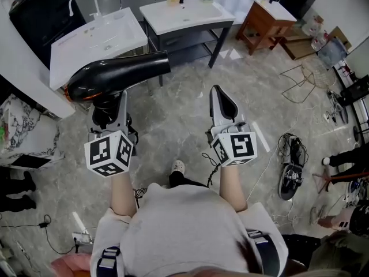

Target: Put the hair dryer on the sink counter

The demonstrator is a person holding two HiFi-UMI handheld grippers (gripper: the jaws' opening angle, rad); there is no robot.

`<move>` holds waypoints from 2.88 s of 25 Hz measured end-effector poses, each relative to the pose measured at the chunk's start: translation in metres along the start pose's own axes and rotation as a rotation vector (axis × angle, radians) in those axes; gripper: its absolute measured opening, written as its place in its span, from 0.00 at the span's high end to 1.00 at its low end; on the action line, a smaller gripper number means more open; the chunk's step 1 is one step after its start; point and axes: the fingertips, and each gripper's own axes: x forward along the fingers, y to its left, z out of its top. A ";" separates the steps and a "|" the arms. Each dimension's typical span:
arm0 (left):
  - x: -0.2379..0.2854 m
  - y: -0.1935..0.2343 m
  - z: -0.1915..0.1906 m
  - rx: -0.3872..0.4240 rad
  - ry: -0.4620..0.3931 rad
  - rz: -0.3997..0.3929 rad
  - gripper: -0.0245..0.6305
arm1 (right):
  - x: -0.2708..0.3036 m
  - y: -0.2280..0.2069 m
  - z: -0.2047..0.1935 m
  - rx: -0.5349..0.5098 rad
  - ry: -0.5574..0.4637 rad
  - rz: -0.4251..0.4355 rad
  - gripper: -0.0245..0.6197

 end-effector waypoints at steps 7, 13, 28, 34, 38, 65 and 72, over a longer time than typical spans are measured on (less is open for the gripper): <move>0.046 -0.010 0.002 -0.006 -0.013 0.003 0.55 | 0.038 -0.030 -0.003 -0.005 -0.006 0.023 0.95; 0.082 -0.019 0.003 -0.014 -0.020 0.015 0.55 | 0.068 -0.057 -0.007 -0.006 -0.012 0.045 0.95; 0.155 -0.032 0.000 0.003 -0.017 0.011 0.55 | 0.119 -0.106 -0.031 0.025 -0.008 0.035 0.95; 0.205 -0.020 -0.002 0.011 -0.015 -0.010 0.55 | 0.164 -0.119 -0.039 0.010 -0.011 0.019 0.95; 0.244 -0.007 -0.001 0.005 -0.012 -0.025 0.55 | 0.204 -0.124 -0.041 -0.002 -0.016 0.014 0.95; 0.424 0.110 0.009 -0.011 0.010 -0.070 0.55 | 0.404 -0.113 -0.077 -0.017 -0.002 -0.041 0.95; 0.445 0.118 0.000 -0.022 0.024 -0.081 0.55 | 0.422 -0.121 -0.087 -0.020 0.014 -0.063 0.95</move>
